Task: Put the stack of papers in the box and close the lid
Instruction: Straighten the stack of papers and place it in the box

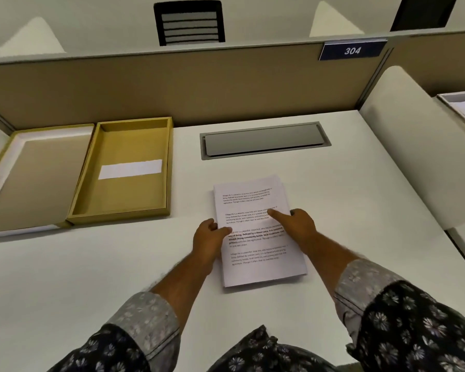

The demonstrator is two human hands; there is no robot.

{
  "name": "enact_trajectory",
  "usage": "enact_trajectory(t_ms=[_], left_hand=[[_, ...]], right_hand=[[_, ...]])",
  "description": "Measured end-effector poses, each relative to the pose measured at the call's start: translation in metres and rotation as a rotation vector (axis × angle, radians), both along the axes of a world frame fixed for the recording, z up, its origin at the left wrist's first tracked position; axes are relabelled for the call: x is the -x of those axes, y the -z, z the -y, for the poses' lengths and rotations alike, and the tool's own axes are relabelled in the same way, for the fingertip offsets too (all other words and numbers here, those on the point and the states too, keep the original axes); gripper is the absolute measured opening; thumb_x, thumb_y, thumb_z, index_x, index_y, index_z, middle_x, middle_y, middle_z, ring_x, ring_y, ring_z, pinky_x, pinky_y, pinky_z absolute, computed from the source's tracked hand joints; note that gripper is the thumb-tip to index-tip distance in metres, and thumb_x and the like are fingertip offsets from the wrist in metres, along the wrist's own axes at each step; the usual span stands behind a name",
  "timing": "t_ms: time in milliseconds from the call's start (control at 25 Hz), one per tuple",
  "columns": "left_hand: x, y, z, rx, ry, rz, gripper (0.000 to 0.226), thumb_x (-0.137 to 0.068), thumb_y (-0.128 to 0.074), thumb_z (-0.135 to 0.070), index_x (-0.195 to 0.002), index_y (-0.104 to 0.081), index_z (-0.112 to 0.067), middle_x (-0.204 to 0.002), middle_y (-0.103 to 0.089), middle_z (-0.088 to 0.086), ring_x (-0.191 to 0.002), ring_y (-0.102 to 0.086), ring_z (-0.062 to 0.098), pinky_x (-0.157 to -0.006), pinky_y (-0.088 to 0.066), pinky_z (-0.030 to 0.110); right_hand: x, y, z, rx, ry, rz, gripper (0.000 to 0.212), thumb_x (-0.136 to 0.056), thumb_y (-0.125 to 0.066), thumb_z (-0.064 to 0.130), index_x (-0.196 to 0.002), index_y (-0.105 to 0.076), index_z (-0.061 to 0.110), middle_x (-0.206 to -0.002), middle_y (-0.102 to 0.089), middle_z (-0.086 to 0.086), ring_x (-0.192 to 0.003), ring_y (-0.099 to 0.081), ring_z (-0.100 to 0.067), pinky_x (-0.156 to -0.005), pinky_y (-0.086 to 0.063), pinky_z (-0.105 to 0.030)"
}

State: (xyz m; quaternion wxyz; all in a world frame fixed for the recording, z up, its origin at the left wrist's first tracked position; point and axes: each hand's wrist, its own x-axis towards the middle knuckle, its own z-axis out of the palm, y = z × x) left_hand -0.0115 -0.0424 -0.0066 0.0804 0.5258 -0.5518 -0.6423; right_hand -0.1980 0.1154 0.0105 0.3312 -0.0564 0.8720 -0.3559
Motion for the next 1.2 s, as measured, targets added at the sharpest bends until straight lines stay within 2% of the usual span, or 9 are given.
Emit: enact_trajectory(t_ms=[120,320,480,600,680,840,960,1080,1200], left_hand=[[-0.002,0.004,0.001,0.016,0.036,-0.016,0.057,-0.089,-0.079,-0.016,-0.142,-0.058,-0.012,-0.136,-0.07,0.006,-0.117,-0.069,0.026,-0.103,-0.057,0.049],[-0.002,0.004,-0.005,0.063,0.046,-0.03,0.054,-0.09,-0.078,-0.013,-0.14,-0.059,-0.015,-0.133,-0.07,0.003,-0.105,-0.069,0.017,-0.088,-0.056,0.035],[-0.006,0.009,-0.004,0.078,0.046,-0.026,0.052,-0.09,-0.079,-0.012,-0.138,-0.059,-0.016,-0.13,-0.07,0.002,-0.104,-0.068,0.015,-0.087,-0.056,0.033],[-0.011,0.011,-0.003,0.141,0.116,-0.003,0.051,-0.086,-0.081,-0.007,-0.129,-0.058,-0.022,-0.123,-0.07,-0.002,-0.099,-0.067,0.006,-0.077,-0.055,0.022],[-0.012,0.012,-0.004,0.164,0.154,0.01,0.056,-0.084,-0.08,-0.002,-0.129,-0.056,-0.025,-0.121,-0.069,-0.003,-0.103,-0.07,0.01,-0.075,-0.055,0.02],[-0.013,0.013,-0.009,0.258,0.226,0.033,0.06,-0.084,-0.08,-0.002,-0.133,-0.056,-0.024,-0.124,-0.065,-0.006,-0.11,-0.068,0.016,-0.087,-0.057,0.026],[-0.012,0.014,-0.007,0.288,0.24,0.041,0.061,-0.081,-0.078,0.001,-0.135,-0.058,-0.019,-0.124,-0.067,-0.003,-0.109,-0.068,0.017,-0.088,-0.056,0.026],[-0.013,0.013,-0.008,0.237,0.206,0.019,0.063,-0.08,-0.077,0.004,-0.135,-0.058,-0.02,-0.125,-0.069,0.0,-0.109,-0.07,0.017,-0.089,-0.058,0.029],[-0.015,0.011,-0.014,0.232,0.223,-0.024,0.06,-0.08,-0.077,0.003,-0.115,-0.059,-0.042,-0.115,-0.07,-0.015,-0.097,-0.072,-0.001,-0.076,-0.058,0.014]], right_hand=[[0.004,0.001,0.001,0.099,0.085,0.136,0.067,-0.078,-0.087,0.058,-0.119,-0.074,0.007,-0.108,-0.081,-0.012,-0.096,-0.079,-0.034,-0.092,-0.065,-0.051],[0.003,-0.003,0.009,0.152,0.108,0.301,0.058,-0.082,-0.092,0.033,-0.126,-0.071,0.001,-0.092,-0.079,-0.011,-0.082,-0.078,-0.03,-0.071,-0.065,-0.042],[0.0,-0.003,0.013,-0.035,-0.08,0.064,0.066,-0.087,-0.084,0.04,-0.14,-0.061,0.008,-0.128,-0.074,-0.014,-0.112,-0.074,-0.035,-0.1,-0.061,-0.049],[-0.006,-0.004,0.01,-0.059,-0.177,-0.035,0.077,-0.089,-0.081,0.041,-0.148,-0.043,0.01,-0.141,-0.064,-0.013,-0.124,-0.067,-0.036,-0.099,-0.058,-0.043],[-0.007,-0.002,0.006,-0.01,-0.157,-0.017,0.077,-0.091,-0.08,0.034,-0.151,-0.038,0.011,-0.141,-0.062,-0.013,-0.124,-0.066,-0.036,-0.094,-0.057,-0.041],[0.002,0.006,-0.008,0.228,0.114,0.294,0.058,-0.085,-0.084,0.008,-0.136,-0.057,-0.001,-0.122,-0.075,-0.018,-0.098,-0.078,-0.037,-0.084,-0.064,-0.046],[0.005,0.006,-0.018,0.326,0.067,0.45,0.048,-0.087,-0.077,-0.006,-0.133,-0.066,0.003,-0.116,-0.08,-0.018,-0.094,-0.081,-0.036,-0.072,-0.067,-0.042],[-0.001,0.006,-0.019,0.397,-0.046,0.396,0.056,-0.092,-0.07,-0.008,-0.143,-0.056,0.013,-0.128,-0.075,-0.012,-0.111,-0.075,-0.036,-0.089,-0.066,-0.052],[-0.007,0.004,-0.025,0.456,-0.062,0.336,0.058,-0.096,-0.069,-0.004,-0.147,-0.049,0.016,-0.138,-0.069,-0.012,-0.118,-0.072,-0.036,-0.101,-0.06,-0.061]])
